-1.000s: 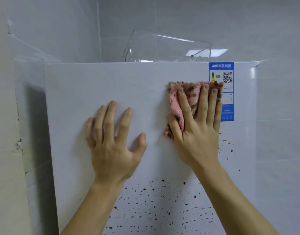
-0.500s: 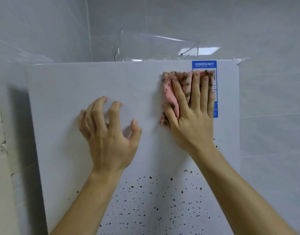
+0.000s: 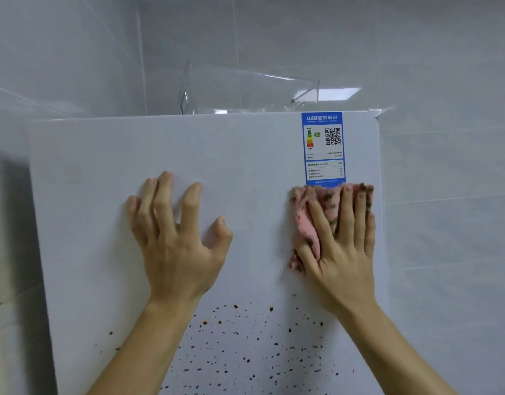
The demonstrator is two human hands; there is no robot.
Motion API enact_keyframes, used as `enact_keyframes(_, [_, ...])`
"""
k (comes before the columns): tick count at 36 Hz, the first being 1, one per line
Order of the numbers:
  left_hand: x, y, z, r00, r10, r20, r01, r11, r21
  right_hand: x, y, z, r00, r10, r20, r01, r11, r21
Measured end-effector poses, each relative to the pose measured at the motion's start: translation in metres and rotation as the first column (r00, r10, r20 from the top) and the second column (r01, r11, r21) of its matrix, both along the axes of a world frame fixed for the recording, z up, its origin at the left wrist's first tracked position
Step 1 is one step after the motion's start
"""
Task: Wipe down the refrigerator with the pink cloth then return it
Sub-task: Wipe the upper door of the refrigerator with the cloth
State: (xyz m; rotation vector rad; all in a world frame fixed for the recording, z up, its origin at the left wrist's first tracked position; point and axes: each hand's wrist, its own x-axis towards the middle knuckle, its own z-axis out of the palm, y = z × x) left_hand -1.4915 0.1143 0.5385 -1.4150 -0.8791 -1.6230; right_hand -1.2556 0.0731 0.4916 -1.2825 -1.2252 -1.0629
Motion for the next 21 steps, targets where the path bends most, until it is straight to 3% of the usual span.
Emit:
enact_keyframes(7, [0.002, 0.001, -0.001, 1.0, 0.018, -0.014, -0.018, 1.0, 0.011, 0.01, 0.004, 0.052, 0.997, 0.012, -0.083, -0.009, 0.999, 0.035])
enact_keyframes(11, [0.001, 0.003, -0.002, 1.0, 0.008, -0.023, -0.008, 1.0, 0.027, 0.011, 0.002, 0.027, 0.995, 0.026, -0.094, -0.02, 0.998, 0.064])
enact_keyframes(17, [0.001, 0.004, -0.003, 1.0, 0.004, -0.028, -0.004, 1.0, 0.03, 0.029, -0.007, -0.048, 0.999, 0.005, -0.036, -0.006, 0.999, -0.044])
enact_keyframes(21, [0.0, 0.004, -0.003, 1.0, 0.003, -0.028, -0.002, 1.0, 0.021, 0.032, -0.006, -0.043, 1.0, -0.004, -0.023, 0.003, 0.998, -0.059])
